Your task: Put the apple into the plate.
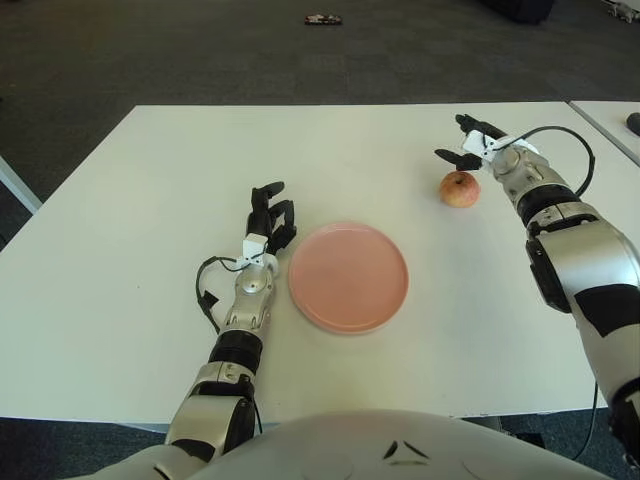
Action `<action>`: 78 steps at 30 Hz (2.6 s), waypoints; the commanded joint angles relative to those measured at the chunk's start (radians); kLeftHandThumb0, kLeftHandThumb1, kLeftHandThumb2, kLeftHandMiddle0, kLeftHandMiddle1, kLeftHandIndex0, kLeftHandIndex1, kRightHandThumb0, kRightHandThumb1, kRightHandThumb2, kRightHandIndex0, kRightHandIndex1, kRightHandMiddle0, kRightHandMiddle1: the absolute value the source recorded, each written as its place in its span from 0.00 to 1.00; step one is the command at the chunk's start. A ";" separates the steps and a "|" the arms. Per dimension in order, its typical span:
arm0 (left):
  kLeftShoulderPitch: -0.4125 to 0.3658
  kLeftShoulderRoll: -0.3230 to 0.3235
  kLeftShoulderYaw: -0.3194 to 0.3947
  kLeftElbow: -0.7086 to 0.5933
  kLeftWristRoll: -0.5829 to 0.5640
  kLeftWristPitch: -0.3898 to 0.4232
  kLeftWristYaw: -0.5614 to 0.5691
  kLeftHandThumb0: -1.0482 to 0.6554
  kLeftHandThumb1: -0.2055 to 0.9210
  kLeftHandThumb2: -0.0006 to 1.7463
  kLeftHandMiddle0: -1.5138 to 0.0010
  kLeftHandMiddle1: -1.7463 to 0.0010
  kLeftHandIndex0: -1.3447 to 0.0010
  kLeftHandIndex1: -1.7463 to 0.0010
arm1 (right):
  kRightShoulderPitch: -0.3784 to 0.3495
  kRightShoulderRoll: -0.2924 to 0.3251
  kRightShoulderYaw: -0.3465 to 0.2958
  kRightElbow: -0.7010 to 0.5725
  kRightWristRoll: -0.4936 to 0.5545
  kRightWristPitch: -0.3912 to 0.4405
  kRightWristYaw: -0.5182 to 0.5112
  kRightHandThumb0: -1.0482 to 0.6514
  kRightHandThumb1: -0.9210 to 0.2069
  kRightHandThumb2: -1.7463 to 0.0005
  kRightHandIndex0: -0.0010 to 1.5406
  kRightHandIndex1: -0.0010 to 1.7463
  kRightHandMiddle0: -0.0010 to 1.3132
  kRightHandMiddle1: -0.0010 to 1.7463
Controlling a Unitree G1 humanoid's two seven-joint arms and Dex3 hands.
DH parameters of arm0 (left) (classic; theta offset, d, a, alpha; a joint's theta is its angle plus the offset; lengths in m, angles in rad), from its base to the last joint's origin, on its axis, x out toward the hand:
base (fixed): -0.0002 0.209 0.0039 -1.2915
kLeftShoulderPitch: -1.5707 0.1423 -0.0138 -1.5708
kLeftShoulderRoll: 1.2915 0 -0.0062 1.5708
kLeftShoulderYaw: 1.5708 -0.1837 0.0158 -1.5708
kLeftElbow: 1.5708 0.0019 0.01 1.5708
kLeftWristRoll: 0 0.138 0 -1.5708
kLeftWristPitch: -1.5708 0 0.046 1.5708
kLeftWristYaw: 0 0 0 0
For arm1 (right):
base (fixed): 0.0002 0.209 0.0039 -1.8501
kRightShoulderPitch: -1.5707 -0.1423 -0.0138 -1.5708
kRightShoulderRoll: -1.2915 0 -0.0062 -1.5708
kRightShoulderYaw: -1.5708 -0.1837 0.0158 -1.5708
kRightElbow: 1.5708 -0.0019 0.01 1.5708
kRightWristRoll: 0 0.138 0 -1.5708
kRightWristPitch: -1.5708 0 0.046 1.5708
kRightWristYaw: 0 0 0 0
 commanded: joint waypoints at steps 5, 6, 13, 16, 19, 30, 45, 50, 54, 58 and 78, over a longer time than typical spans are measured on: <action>0.046 0.008 0.011 0.034 -0.003 0.050 0.006 0.17 1.00 0.35 0.81 0.56 0.97 0.29 | 0.042 -0.014 -0.075 -0.014 0.063 -0.020 0.015 0.00 0.00 0.58 0.00 0.00 0.00 0.00; 0.046 0.008 0.012 0.035 -0.004 0.051 0.005 0.17 1.00 0.35 0.81 0.56 0.97 0.29 | 0.047 -0.013 -0.082 -0.014 0.069 -0.018 0.016 0.00 0.00 0.58 0.00 0.00 0.00 0.00; 0.047 0.008 0.016 0.034 -0.012 0.050 -0.003 0.17 1.00 0.35 0.81 0.56 0.97 0.29 | 0.079 -0.011 -0.131 -0.016 0.100 -0.013 0.001 0.00 0.00 0.63 0.00 0.00 0.00 0.00; 0.047 0.007 0.017 0.034 -0.012 0.049 -0.003 0.17 1.00 0.35 0.81 0.56 0.97 0.29 | 0.086 -0.007 -0.141 -0.018 0.106 -0.013 -0.002 0.00 0.00 0.64 0.00 0.00 0.00 0.00; 0.047 0.007 0.019 0.036 -0.011 0.046 -0.003 0.18 1.00 0.35 0.81 0.56 0.97 0.29 | 0.097 0.002 -0.147 -0.019 0.107 -0.012 -0.007 0.00 0.00 0.65 0.00 0.00 0.00 0.00; 0.047 0.008 0.023 0.036 -0.015 0.053 -0.006 0.17 1.00 0.35 0.82 0.56 0.98 0.30 | 0.148 0.022 -0.182 -0.020 0.124 -0.018 -0.017 0.00 0.00 0.63 0.00 0.00 0.00 0.00; 0.059 0.009 0.023 0.014 -0.013 0.064 -0.006 0.17 1.00 0.35 0.81 0.56 0.98 0.30 | 0.187 0.028 -0.194 -0.017 0.132 -0.016 0.004 0.00 0.00 0.61 0.00 0.00 0.00 0.00; 0.059 0.008 0.023 0.012 -0.012 0.068 -0.004 0.17 1.00 0.35 0.81 0.56 0.98 0.29 | 0.197 0.043 -0.184 -0.011 0.118 -0.004 -0.006 0.00 0.00 0.61 0.00 0.00 0.00 0.00; 0.059 0.008 0.023 0.011 -0.012 0.070 -0.005 0.17 1.00 0.35 0.81 0.56 0.98 0.29 | 0.194 0.052 -0.179 -0.014 0.116 -0.003 -0.008 0.00 0.00 0.61 0.00 0.00 0.00 0.00; 0.061 0.010 0.020 0.011 -0.007 0.066 -0.003 0.17 1.00 0.35 0.81 0.56 0.98 0.29 | 0.205 0.053 -0.181 -0.014 0.118 -0.005 -0.014 0.00 0.00 0.61 0.00 0.00 0.00 0.00; 0.063 0.006 0.023 0.001 -0.007 0.079 -0.001 0.17 1.00 0.35 0.81 0.56 0.98 0.29 | 0.228 0.045 -0.144 -0.011 0.078 -0.001 -0.041 0.00 0.00 0.58 0.00 0.00 0.00 0.00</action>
